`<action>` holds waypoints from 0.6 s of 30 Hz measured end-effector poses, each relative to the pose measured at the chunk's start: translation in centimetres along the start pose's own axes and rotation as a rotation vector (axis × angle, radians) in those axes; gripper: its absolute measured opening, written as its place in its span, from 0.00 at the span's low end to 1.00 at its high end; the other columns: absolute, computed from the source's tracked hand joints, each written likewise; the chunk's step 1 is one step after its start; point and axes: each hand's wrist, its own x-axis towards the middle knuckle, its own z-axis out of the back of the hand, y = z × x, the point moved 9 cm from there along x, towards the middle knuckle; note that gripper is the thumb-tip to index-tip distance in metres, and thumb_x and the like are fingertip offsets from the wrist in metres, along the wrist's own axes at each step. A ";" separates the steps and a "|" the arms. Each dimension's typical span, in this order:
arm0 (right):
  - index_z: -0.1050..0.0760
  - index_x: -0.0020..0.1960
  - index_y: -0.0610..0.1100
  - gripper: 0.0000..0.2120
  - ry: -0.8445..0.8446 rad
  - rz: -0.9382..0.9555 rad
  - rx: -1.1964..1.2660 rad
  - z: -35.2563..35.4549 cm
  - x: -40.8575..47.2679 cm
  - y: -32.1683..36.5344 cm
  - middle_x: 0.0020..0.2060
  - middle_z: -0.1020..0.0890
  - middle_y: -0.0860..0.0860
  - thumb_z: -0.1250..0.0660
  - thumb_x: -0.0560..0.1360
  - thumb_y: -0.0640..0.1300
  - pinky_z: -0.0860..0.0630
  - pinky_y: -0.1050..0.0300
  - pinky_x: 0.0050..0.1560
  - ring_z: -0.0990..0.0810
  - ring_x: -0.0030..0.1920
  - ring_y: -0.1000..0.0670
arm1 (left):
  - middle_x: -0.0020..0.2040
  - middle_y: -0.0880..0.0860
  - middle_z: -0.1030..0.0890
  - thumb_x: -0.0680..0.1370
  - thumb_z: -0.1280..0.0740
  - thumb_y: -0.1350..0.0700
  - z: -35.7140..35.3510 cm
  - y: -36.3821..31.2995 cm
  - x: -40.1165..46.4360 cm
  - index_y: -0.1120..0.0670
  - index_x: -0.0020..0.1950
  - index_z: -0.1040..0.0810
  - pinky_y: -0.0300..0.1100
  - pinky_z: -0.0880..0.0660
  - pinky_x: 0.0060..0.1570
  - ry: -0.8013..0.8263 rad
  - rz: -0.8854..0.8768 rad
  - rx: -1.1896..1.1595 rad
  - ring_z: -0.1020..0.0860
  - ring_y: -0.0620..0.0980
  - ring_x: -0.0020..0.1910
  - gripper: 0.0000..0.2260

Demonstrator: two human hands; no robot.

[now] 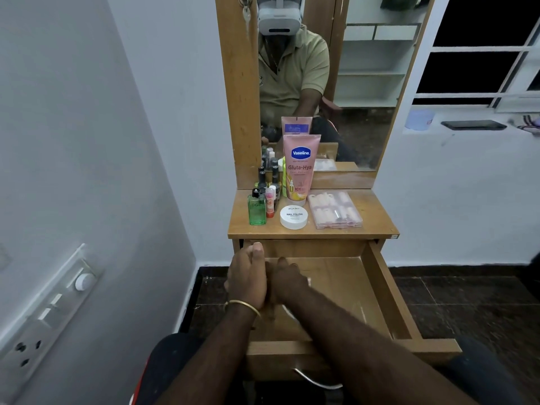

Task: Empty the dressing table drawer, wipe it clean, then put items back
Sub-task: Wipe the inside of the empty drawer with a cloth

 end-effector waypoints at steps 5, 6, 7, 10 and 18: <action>0.29 0.70 0.55 0.24 0.176 0.063 -0.151 1.0 -1.2 -1.1 0.70 0.33 0.45 0.30 0.75 0.48 0.32 0.41 0.68 0.35 0.71 0.37 | 0.42 0.53 0.23 0.70 0.56 0.30 0.0 0.2 -0.1 0.47 0.37 0.33 0.60 0.28 0.57 -0.002 0.014 0.024 0.22 0.57 0.49 0.24; 0.26 0.67 0.55 0.20 0.171 0.044 -0.137 1.4 -1.4 -2.1 0.69 0.32 0.45 0.32 0.76 0.43 0.32 0.44 0.68 0.33 0.70 0.38 | 0.40 0.52 0.24 0.71 0.56 0.30 0.0 0.1 -0.1 0.47 0.37 0.34 0.60 0.28 0.56 0.000 0.010 0.025 0.22 0.58 0.48 0.24; 0.23 0.64 0.57 0.19 0.172 0.026 -0.134 1.7 -1.5 -3.2 0.68 0.31 0.46 0.34 0.76 0.39 0.32 0.47 0.67 0.32 0.69 0.39 | 0.38 0.50 0.25 0.71 0.55 0.30 0.0 0.0 -0.2 0.48 0.36 0.34 0.60 0.28 0.55 0.005 0.006 0.023 0.23 0.57 0.46 0.24; 0.19 0.58 0.59 0.18 0.198 0.027 -0.168 2.5 -1.9 -5.8 0.66 0.26 0.49 0.32 0.75 0.38 0.29 0.55 0.62 0.28 0.66 0.43 | 0.34 0.49 0.26 0.70 0.55 0.31 0.2 -0.5 -0.5 0.51 0.34 0.33 0.55 0.29 0.51 0.008 -0.001 -0.006 0.25 0.53 0.41 0.26; 0.23 0.63 0.49 0.17 0.112 -0.030 -0.289 4.3 -2.4 -10.9 0.64 0.24 0.45 0.31 0.75 0.46 0.25 0.50 0.62 0.24 0.62 0.43 | 0.38 0.54 0.23 0.76 0.51 0.35 0.0 -0.3 -0.4 0.57 0.38 0.28 0.51 0.30 0.48 0.014 0.000 -0.024 0.25 0.50 0.41 0.28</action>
